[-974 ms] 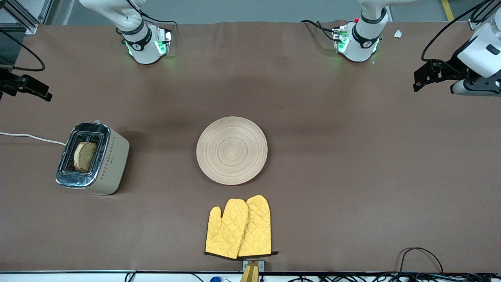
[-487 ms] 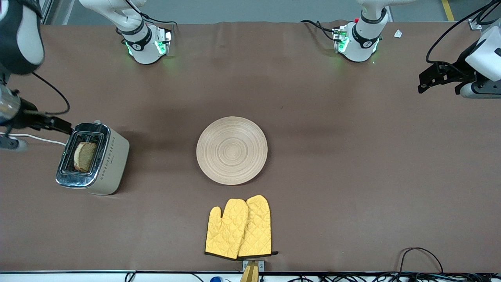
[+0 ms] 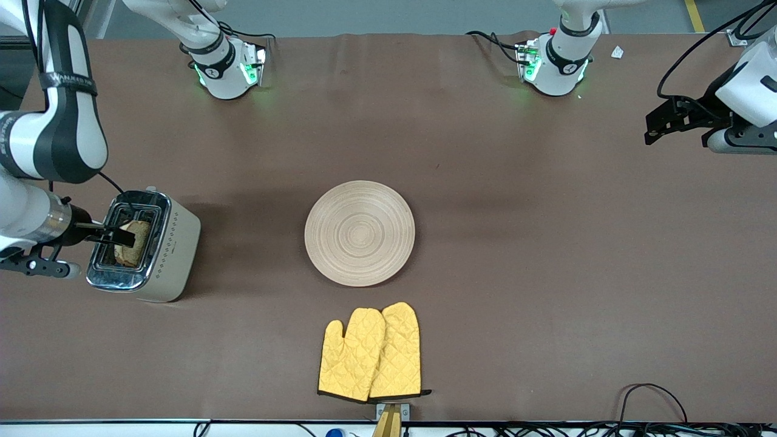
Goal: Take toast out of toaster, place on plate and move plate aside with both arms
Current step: 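Grasp the toast slice in the toaster with the right gripper and lift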
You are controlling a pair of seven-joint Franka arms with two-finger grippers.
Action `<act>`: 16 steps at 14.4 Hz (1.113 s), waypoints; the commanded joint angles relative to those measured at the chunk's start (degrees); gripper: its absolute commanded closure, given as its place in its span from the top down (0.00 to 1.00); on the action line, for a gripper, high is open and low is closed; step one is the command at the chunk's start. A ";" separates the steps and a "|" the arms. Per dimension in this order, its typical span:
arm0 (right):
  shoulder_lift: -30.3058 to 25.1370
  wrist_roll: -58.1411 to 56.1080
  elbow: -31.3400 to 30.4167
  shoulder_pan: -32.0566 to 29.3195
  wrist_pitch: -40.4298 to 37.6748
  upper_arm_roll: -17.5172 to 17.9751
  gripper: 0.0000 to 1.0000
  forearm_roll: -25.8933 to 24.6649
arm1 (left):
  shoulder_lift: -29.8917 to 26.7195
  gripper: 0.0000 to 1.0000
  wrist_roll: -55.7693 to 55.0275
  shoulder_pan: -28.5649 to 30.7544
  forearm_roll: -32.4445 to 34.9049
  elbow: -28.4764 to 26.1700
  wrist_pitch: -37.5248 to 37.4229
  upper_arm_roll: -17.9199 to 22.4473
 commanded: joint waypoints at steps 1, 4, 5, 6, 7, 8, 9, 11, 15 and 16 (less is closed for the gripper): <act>1.10 -0.34 -0.11 -1.61 0.31 0.54 1.00 0.86 | 1.05 1.00 0.68 0.24 -0.21 1.65 -1.21 -0.03; 1.10 -0.34 -2.65 -2.41 0.83 0.54 0.97 0.95 | 1.05 1.00 0.68 0.51 -0.21 1.74 -1.12 -0.03; 1.10 -0.34 -3.27 -2.41 0.83 0.54 0.91 0.95 | 1.05 1.00 0.77 0.51 -0.21 1.74 -1.12 -0.03; 1.10 -0.34 -3.27 -2.23 0.75 0.54 0.79 0.95 | 1.14 1.00 0.77 0.51 -0.21 1.74 -1.12 -0.03; 1.10 -0.34 -3.45 -2.14 0.66 0.54 0.63 0.95 | 1.14 1.00 0.77 0.51 -0.29 1.74 -1.12 -0.03; 1.10 -0.34 -3.45 -2.06 0.74 0.54 0.52 0.95 | 1.14 1.00 0.77 0.51 -0.30 1.74 -1.12 -0.03; 1.19 -0.34 -3.45 -2.05 0.66 0.54 0.41 0.95 | 1.14 1.00 0.77 0.51 -0.38 1.74 -1.12 -0.03; 1.19 -0.34 -3.97 -2.05 0.75 0.54 0.15 0.95 | 1.14 1.00 0.86 0.51 -0.47 1.65 -1.12 -0.03; 0.84 -1.57 -3.10 -1.88 0.05 0.62 0.02 0.86 | 1.14 1.00 0.77 0.51 -0.56 1.56 -1.12 -0.12; 0.23 -1.66 -1.97 -1.62 -1.52 0.71 0.02 0.86 | 1.40 1.00 0.77 0.60 -0.65 1.56 -1.12 -0.12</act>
